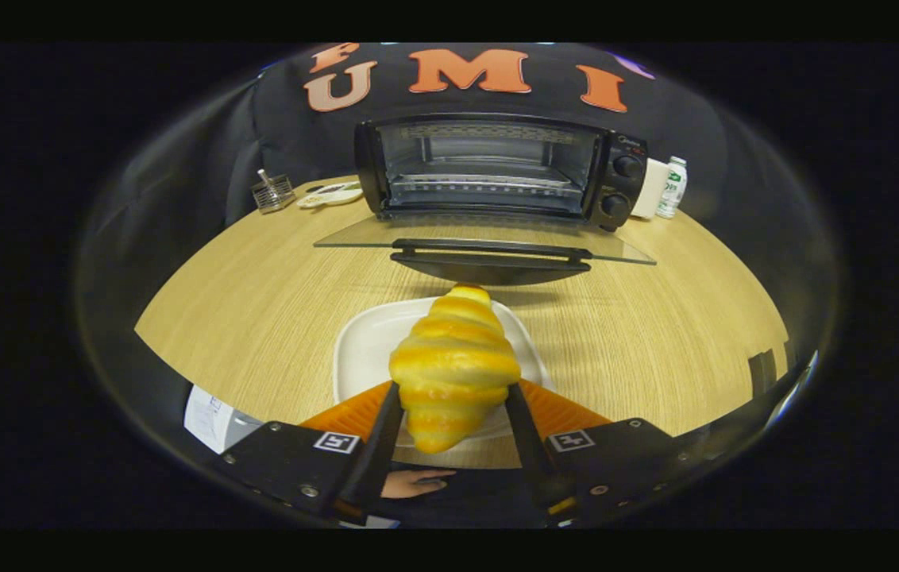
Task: Open the toaster oven, put the food inside, and close the toaster oven door.
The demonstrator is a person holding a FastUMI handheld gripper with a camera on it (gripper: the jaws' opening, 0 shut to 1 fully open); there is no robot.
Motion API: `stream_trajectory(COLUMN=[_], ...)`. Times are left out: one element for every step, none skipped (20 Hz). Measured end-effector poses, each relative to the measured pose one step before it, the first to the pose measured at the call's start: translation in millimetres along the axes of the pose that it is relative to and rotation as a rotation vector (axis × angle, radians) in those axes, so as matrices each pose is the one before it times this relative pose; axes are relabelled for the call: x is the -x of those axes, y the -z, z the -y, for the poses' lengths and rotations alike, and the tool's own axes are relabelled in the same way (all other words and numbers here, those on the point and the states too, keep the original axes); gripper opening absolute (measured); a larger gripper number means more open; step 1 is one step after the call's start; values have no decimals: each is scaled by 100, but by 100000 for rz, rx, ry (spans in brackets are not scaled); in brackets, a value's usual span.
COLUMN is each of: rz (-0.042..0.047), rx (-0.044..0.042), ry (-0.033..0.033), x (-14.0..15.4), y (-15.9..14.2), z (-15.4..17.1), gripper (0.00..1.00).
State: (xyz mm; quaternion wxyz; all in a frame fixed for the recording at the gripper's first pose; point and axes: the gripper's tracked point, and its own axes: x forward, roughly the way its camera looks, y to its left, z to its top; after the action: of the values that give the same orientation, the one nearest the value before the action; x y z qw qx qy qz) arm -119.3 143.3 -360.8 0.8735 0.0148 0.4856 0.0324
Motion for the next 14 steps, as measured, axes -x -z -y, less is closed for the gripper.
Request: stream_trajectory(rz=[10,582,1489,462,644,-234,34,6,-85,170,28,192,-323,-470], rx=[106,-145,-128,-187,-1128,-741,-485,111,-143,-286,-382,-438,-185,550], ry=[-986,-523,-926,-1295,-1635,-1704,-1181,-846,-885,-1436,-913,-573,305,-725], x=[203,102,475,337,551,264,406,482,471,356,177,123,104,210], y=[-57,23,-308,-77,-243,236,116,219,196,79,63,85,137,326], z=[-53,151,61,26,-27,-13,161,236,195,-70,68,185,286,39], gripper=[66,60,56,54,54,54,54,54,54,54,54,54,54,54])
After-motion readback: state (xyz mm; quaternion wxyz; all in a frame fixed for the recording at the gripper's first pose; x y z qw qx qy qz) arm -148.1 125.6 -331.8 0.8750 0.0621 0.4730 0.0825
